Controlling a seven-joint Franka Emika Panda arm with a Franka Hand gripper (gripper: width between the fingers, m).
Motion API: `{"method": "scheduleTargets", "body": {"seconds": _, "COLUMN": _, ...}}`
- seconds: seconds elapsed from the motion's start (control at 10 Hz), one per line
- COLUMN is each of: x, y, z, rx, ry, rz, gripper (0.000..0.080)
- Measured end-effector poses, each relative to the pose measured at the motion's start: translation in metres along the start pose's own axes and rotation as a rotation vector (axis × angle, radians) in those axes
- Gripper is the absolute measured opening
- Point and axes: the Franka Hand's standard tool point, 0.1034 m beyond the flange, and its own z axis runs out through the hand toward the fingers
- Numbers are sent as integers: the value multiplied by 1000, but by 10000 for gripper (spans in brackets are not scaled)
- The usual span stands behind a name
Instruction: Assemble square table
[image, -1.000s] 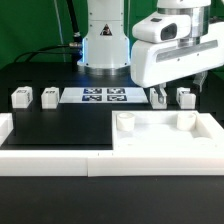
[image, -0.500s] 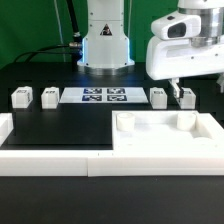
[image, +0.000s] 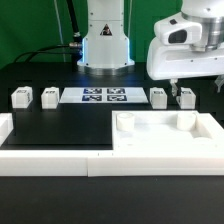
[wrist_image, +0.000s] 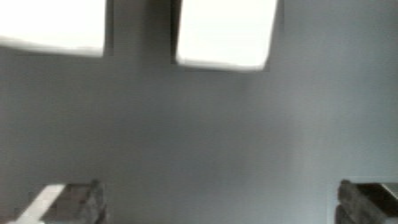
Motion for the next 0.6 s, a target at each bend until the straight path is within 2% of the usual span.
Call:
{"method": "scheduleTargets", "body": {"seconds": 0.1, "x": -11, "y": 2, "z": 5, "rx": -8, "ry": -73, "rz": -1, "gripper": 648}}
{"method": "scheduleTargets", "body": {"seconds": 0.3, "x": -22, "y": 1, "z": 13, "rx": -17, "ry": -167, "rz": -10, "gripper": 648}}
{"method": "scheduleTargets", "body": {"seconds": 0.5, "x": -20, "y": 2, "z": 13, "rx": -23, "ry": -307, "rz": -5, "gripper": 648}}
{"method": "scheduleTargets", "body": {"seconds": 0.6, "x": -25, "y": 3, "z": 15, "rx": -30, "ry": -393, "rz": -5, "gripper": 648}}
